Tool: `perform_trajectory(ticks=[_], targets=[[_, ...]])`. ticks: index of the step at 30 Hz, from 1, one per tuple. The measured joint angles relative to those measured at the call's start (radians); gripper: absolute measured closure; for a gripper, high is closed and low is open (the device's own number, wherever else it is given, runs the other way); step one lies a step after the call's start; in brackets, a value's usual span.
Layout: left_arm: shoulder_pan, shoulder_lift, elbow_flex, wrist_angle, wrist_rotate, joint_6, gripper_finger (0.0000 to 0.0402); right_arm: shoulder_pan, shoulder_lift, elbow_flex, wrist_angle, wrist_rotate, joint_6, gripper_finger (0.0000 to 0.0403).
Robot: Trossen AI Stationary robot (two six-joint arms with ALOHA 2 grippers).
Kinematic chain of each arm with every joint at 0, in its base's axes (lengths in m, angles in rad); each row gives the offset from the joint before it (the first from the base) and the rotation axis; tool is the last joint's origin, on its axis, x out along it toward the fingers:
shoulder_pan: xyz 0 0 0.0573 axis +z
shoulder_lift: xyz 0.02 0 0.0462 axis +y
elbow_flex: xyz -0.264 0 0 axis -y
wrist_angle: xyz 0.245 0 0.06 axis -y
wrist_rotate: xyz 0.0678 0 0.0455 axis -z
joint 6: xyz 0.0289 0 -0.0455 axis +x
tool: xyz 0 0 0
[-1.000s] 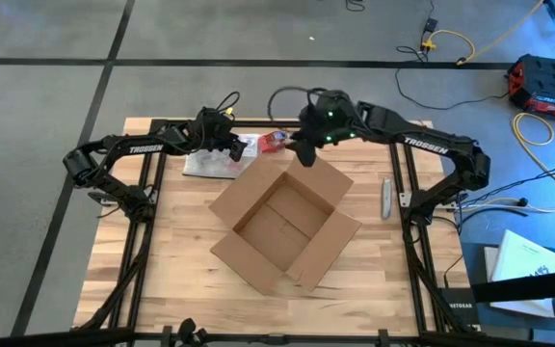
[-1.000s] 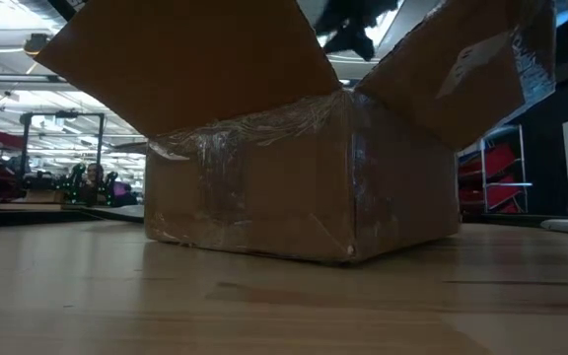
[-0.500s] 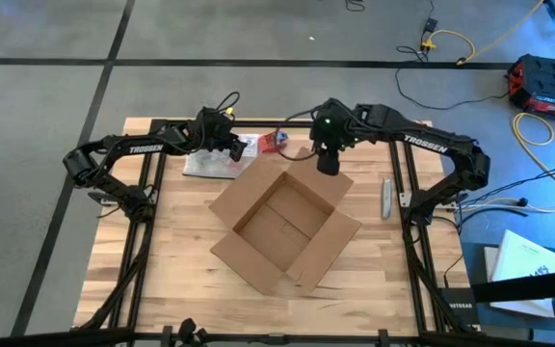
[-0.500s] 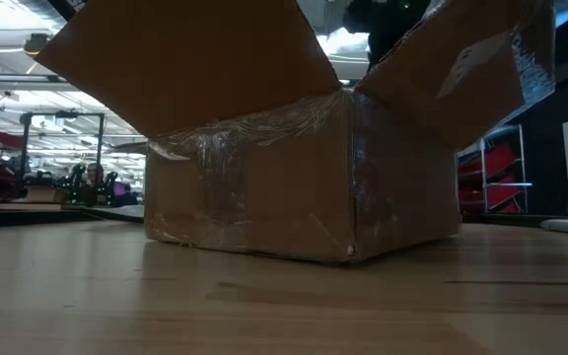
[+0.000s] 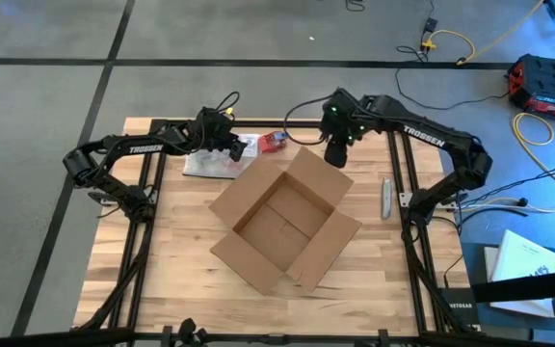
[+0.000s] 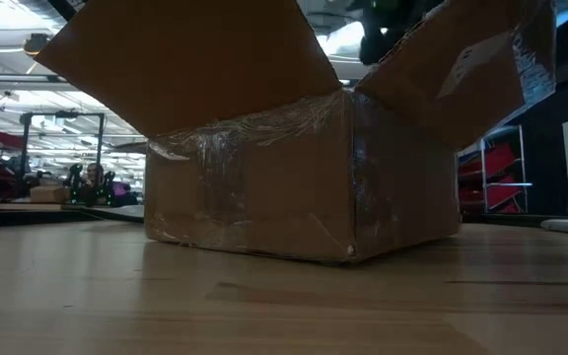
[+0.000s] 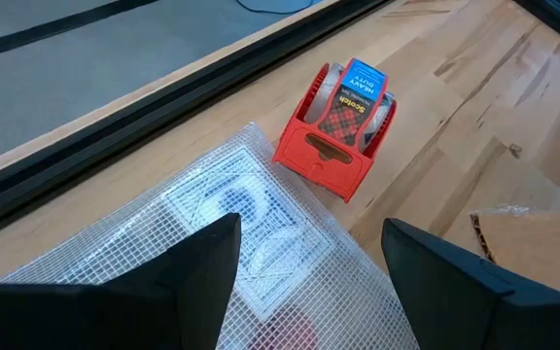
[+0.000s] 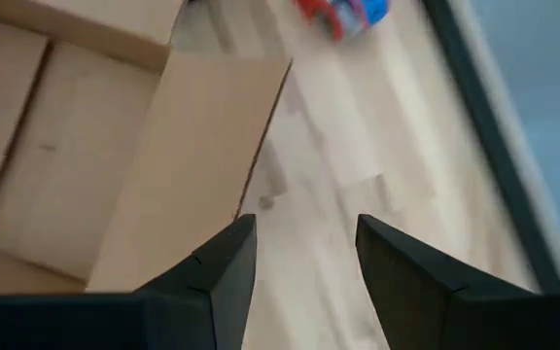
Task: Unpack boxes
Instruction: Break down the box until it is fully flat
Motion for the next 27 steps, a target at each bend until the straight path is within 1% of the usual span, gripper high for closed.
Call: perform_trajectory(ticks=[5, 9, 14, 16, 18, 21, 24, 27], targets=[[0.000, 0.000, 0.000, 0.000, 0.000, 0.000, 0.0163, -0.002, 0.000, -0.090, 0.009, -0.013, 0.032, 0.0238], [0.000, 0.000, 0.000, 0.000, 0.000, 0.000, 0.0163, -0.001, -0.001, -0.146, -0.047, -0.018, 0.118, 0.0238], [0.000, 0.000, 0.000, 0.000, 0.000, 0.000, 0.0163, -0.001, -0.013, -0.159, 0.008, -0.052, 0.264, 0.0238], [0.000, 0.000, 0.000, 0.000, 0.000, 0.000, 0.0163, -0.001, -0.026, -0.145, 0.031, -0.075, 0.304, 0.0238], [0.000, 0.000, 0.000, 0.001, 0.000, -0.003, 0.0163, -0.001, -0.041, -0.125, 0.039, -0.070, 0.351, 0.0238], [-0.003, 0.000, 0.000, 0.013, 0.000, -0.072, 0.0163, -0.001, -0.063, -0.104, 0.066, -0.063, 0.424, 0.0238], [-0.006, 0.000, 0.000, 0.003, 0.000, -0.150, 0.0163, -0.001, -0.076, -0.098, 0.125, -0.132, 0.497, 0.0238], [-0.007, 0.000, 0.000, 0.019, 0.000, -0.165, 0.0163, -0.001, -0.076, -0.104, 0.174, -0.204, 0.523, 0.0238]])
